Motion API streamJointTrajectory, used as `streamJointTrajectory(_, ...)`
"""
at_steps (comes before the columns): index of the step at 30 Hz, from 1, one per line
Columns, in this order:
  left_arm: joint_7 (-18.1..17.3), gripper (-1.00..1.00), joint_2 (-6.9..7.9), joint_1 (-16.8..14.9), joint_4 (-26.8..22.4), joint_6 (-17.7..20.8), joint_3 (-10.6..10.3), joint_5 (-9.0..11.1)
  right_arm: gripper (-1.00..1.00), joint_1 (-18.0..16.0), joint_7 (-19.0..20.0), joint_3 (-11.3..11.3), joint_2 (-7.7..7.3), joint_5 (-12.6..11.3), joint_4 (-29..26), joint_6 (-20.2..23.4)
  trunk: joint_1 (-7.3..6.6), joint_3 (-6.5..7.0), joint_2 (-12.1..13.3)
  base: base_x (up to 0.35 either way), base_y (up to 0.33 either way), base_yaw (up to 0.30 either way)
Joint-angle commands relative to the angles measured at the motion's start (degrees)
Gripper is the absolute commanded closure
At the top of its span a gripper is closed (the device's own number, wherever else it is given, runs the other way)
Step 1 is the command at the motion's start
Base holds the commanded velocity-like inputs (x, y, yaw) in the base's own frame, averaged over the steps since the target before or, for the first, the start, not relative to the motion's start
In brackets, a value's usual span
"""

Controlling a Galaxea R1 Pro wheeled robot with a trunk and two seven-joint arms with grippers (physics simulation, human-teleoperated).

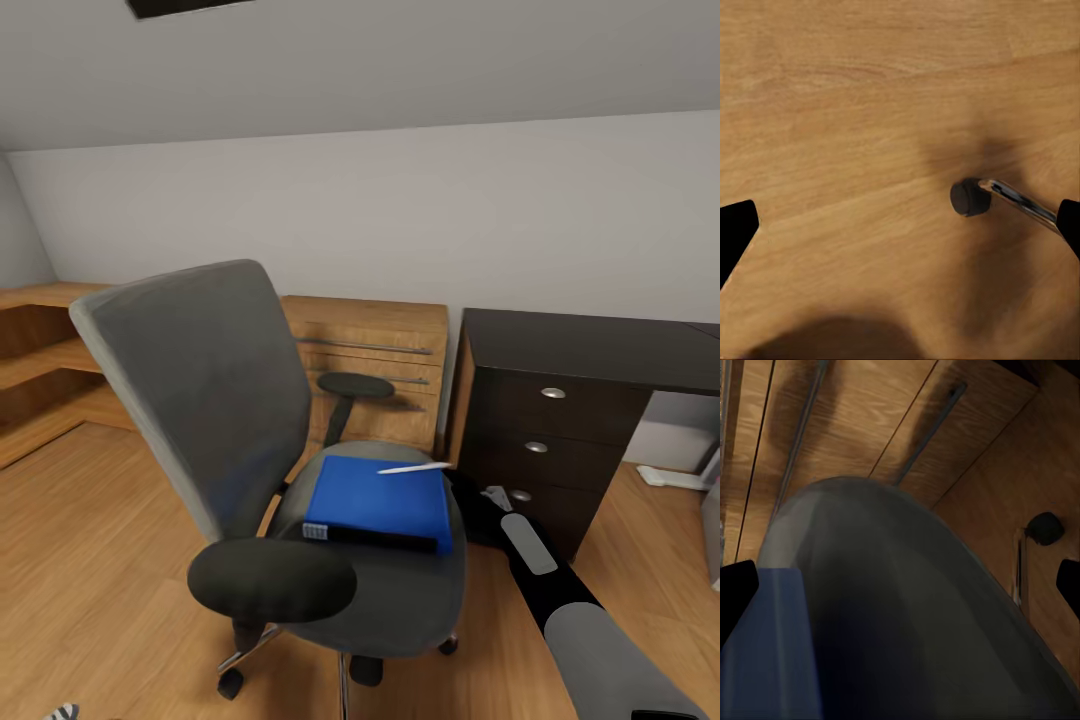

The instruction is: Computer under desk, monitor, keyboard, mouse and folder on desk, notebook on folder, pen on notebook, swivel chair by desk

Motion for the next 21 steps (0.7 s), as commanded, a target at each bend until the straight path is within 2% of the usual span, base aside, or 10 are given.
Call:
streamJointTrajectory(1,0.38,-1.0,-0.07,-0.02,-0.09,0.19,0.04,0.6,-1.0,0.01,-0.43,-0.05,0.03,-0.73,-0.12,0.27,-0.01,-0.05,-0.02,0.0,0.159,0.0)
streamJointTrajectory(8,0.38,-1.0,-0.05,-0.01,-0.09,0.19,0.04,0.6,-1.0,0.01,-0.45,-0.05,0.03,-0.73,-0.12,0.27,-0.01,-0.05,-0.02,0.013,0.098,0.0)
streamJointTrajectory(17,0.38,-1.0,-0.21,-0.01,-0.09,0.19,0.01,0.6,-1.0,0.01,-0.47,-0.05,0.03,-0.73,-0.12,0.27,-0.01,-0.05,-0.02,0.144,0.236,0.0)
streamJointTrajectory(21,0.38,-1.0,-0.19,0.01,-0.09,0.19,0.0,0.6,-1.0,0.01,-0.47,-0.05,0.03,-0.73,-0.12,0.27,-0.01,-0.05,-0.02,0.097,0.125,0.0)
